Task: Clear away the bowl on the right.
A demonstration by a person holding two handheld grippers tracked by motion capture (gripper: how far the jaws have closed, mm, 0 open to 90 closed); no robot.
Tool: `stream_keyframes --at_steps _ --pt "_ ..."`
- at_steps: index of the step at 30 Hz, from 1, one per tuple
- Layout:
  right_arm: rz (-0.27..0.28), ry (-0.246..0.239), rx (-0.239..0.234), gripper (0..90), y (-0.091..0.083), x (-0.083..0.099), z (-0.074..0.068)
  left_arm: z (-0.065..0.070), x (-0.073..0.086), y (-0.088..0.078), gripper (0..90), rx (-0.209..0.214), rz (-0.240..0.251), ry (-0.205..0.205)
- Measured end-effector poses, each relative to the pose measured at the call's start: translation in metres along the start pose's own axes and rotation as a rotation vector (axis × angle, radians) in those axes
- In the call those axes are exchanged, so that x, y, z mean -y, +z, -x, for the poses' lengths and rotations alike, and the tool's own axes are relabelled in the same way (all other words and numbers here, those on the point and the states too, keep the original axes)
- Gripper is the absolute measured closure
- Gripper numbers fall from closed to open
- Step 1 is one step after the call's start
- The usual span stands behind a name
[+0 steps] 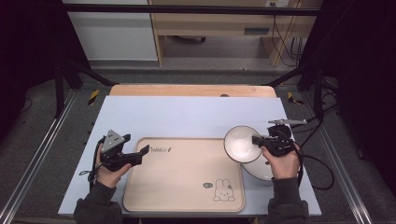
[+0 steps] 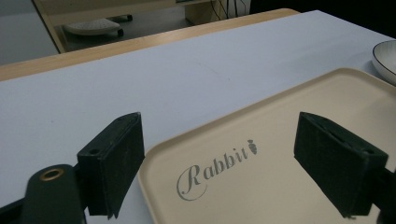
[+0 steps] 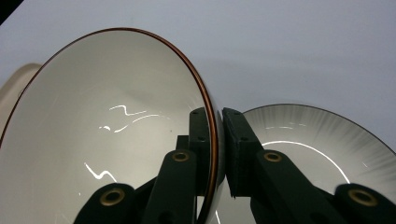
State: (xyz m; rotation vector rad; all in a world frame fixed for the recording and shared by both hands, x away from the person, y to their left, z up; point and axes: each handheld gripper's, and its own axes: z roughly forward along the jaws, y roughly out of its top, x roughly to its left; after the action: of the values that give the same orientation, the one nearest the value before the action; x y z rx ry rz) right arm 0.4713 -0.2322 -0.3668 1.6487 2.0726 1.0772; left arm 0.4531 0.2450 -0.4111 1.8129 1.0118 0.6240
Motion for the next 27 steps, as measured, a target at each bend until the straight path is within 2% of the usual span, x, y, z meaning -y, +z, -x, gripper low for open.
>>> stream_keyframes --at_steps 4,13,27 --pt "0.002 -0.024 0.001 83.0 0.001 -0.005 -0.008 0.000 -0.001 -0.001 15.8 -0.003 0.005 -0.003" --pt "0.014 -0.038 -0.026 83.0 0.004 -0.014 -0.020 -0.001 0.000 0.000 15.7 -0.006 0.001 -0.005" --pt "-0.014 -0.103 -0.083 83.0 0.029 -0.028 -0.051 -0.003 0.000 -0.002 15.7 -0.009 0.005 -0.011"
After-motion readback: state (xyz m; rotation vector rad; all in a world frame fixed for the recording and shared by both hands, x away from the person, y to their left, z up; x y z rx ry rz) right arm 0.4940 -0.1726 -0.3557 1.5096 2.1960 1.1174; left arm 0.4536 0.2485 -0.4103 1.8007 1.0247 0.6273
